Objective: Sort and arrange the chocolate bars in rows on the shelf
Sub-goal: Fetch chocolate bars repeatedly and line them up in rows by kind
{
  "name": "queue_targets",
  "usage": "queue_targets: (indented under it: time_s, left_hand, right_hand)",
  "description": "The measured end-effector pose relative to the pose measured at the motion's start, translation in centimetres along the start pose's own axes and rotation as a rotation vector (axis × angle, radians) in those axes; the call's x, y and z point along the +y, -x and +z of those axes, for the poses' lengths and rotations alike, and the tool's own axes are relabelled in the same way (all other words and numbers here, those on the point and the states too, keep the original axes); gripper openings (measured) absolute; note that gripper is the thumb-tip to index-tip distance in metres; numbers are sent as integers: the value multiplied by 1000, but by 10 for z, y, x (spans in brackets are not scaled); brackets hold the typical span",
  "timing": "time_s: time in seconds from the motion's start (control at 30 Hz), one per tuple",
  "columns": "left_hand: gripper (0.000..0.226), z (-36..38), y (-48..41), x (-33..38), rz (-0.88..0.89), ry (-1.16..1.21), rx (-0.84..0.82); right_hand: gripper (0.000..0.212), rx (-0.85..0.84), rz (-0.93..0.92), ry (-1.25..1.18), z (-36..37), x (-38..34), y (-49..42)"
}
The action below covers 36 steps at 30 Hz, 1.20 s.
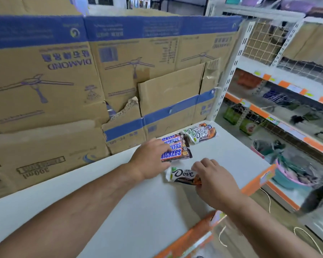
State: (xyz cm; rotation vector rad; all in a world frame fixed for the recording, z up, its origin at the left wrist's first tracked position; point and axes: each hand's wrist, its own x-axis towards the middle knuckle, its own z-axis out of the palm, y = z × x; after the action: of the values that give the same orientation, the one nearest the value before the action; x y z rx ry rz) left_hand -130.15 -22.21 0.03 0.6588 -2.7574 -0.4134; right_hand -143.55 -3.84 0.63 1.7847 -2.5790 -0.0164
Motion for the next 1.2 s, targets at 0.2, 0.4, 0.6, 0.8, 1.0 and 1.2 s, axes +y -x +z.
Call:
queue_targets:
  time_s: [0.2,0.4,0.6,0.8,1.0,1.2]
  left_hand:
    - [48,26,-30,20,-162,-113,28]
    - [45,37,-27,35,-309,-165,115]
    - [43,44,-36,36,-485,-159,175]
    - [44,46,-40,32,-502,-144,136]
    - [41,50,-40,35,-537,-109,180]
    - [45,66,-34,48,-456,-226,290]
  right_hand:
    - [38,-55,-178,-35,3,72,-40]
    - [44,-79,-370,-95,4,114,-63]
    - [40,-59,-450,-137,5,130,-82]
    - [38,-52,-482,-181,6,133,-91]
    - [39,-25,-434,-211,9,137,-97]
    - [44,16,-351,-168,14,149,-109]
